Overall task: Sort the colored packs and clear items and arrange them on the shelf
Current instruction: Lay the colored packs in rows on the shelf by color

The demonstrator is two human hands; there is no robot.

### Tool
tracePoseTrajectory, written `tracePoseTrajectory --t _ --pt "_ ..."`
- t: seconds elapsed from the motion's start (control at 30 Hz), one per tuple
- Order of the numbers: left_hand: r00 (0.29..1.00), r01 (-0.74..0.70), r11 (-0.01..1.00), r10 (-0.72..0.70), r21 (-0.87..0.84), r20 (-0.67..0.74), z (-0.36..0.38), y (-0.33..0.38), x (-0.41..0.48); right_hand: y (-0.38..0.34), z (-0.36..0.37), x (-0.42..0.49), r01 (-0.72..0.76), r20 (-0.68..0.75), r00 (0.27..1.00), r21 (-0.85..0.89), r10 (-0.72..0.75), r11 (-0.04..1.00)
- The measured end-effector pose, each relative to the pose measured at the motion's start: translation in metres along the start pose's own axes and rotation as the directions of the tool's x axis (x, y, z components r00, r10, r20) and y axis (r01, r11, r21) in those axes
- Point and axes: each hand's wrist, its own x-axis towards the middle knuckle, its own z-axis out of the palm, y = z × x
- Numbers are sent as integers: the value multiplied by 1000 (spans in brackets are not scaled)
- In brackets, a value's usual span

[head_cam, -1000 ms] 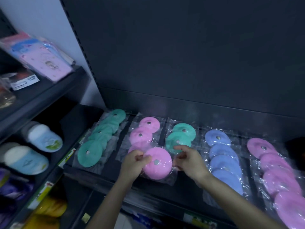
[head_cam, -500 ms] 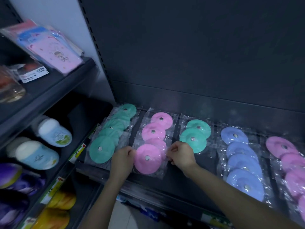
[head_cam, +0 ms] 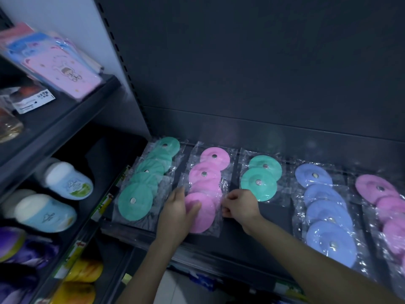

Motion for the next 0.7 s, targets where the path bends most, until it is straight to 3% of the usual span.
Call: tracePoseTrajectory --t 0.13,0.33,0.7 --pt "994 -109 992 109 57 2 1 -2 9 -5 7 1 6 -13 1000 15 -5 1000" --pt "926 -372 882 330 291 184 16 -7 20 -6 0 8 8 12 1000 -128 -7 992" --pt "928 -355 873 285 335 241 26 -11 35 -8 -6 10 -5 -20 1000 17 5 1000"
